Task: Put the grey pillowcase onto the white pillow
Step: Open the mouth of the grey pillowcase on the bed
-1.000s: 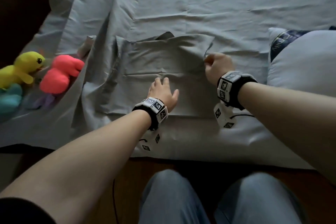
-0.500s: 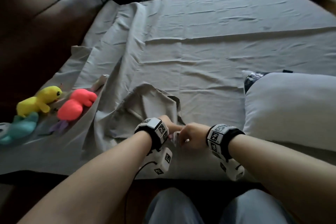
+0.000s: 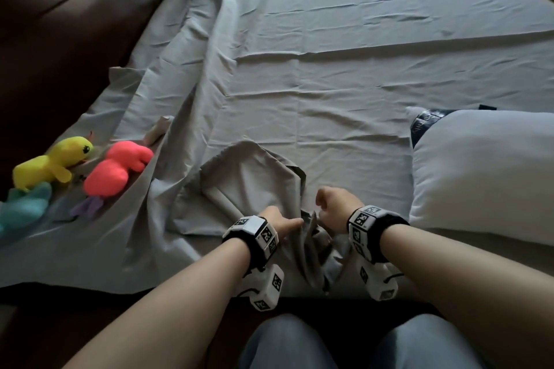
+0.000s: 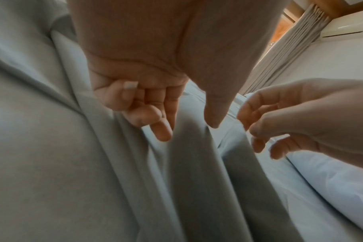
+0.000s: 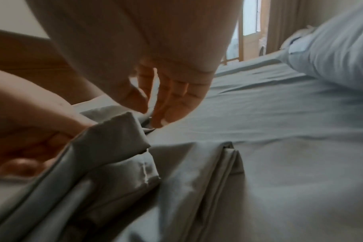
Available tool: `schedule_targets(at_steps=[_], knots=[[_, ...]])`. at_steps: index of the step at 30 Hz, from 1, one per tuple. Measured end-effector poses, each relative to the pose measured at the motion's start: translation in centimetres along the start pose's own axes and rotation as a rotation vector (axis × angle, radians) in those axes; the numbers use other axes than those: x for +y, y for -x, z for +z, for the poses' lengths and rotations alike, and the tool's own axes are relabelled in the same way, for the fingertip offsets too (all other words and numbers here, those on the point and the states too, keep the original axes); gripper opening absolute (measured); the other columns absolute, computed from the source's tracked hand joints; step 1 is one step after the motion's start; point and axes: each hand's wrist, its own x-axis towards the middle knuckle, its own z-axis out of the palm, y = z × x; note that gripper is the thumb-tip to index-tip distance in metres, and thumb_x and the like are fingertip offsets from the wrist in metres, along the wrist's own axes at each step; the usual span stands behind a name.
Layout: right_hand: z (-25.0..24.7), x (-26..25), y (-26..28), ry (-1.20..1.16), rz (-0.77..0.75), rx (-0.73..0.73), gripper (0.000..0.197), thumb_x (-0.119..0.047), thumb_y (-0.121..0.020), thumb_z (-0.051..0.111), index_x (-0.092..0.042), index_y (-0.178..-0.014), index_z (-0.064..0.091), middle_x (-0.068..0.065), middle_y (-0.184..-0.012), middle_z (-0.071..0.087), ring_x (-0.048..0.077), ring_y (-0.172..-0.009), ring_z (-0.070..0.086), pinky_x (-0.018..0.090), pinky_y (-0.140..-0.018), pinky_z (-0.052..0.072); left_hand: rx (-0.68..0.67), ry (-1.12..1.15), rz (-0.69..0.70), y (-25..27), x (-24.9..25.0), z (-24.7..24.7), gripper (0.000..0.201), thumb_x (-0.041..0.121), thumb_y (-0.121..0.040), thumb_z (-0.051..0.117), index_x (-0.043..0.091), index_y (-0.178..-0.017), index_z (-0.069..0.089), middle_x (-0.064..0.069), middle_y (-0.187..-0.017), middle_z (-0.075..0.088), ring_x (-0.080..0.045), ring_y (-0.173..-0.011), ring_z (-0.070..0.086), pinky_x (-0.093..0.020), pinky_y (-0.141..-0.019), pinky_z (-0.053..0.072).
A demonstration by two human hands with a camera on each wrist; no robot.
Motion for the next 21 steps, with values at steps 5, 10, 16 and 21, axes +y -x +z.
schedule_targets(at_steps=[5,10,16,21], knots=[[2.2,0.1,-2.9,-0.132,0.114,-0.085,0.05,-0.03,-0.079,0.067,-0.017,-0.124,0.049,0.002,-0.109,0.067,0.021,-0.1,0.063,0.026,-0.084,0.048,0.088,0.044,0.076,-2.2,-0.4,0.6,0.025,0.035,-0.08,0.063,0.014,-0.068,0.058,-0.005,-0.075,0.068,-0.021,-0.075,0.064,-0.022,-0.057,0.04],[4.1,-0.7,-4.9,-0.251,0.139,-0.067,0.027,-0.035,-0.077,0.07,-0.016,-0.097,0.067,0.004,-0.094,0.069,0.019,-0.09,0.064,0.022,-0.071,0.043,0.0,0.247,0.128,-3.4,-0.9,0.6,0.031,0.009,-0.087,0.058,0.015,-0.057,0.052,0.01,-0.038,0.048,-0.009,-0.044,0.045,-0.018,-0.042,0.035],[2.5,-1.5,-5.0,-0.402,0.189,-0.096,0.02,-0.021,-0.078,0.07,-0.014,-0.062,0.061,0.001,-0.056,0.053,0.014,-0.054,0.048,0.025,-0.049,0.037,0.123,0.319,0.169,-3.2,-2.2,-1.4,0.039,0.019,-0.095,0.053,0.014,-0.057,0.051,0.007,-0.042,0.046,-0.013,-0.046,0.044,-0.025,-0.046,0.031],[-1.7,-1.8,-3.8,-0.593,0.235,0.071,0.016,-0.013,-0.085,0.059,-0.016,-0.07,0.057,0.003,-0.064,0.056,0.016,-0.055,0.05,0.022,-0.048,0.039,0.326,0.223,0.21,-1.0,-1.6,-4.2,0.046,0.025,-0.094,0.055,0.011,-0.052,0.044,0.001,-0.052,0.043,-0.013,-0.054,0.041,-0.028,-0.053,0.03]])
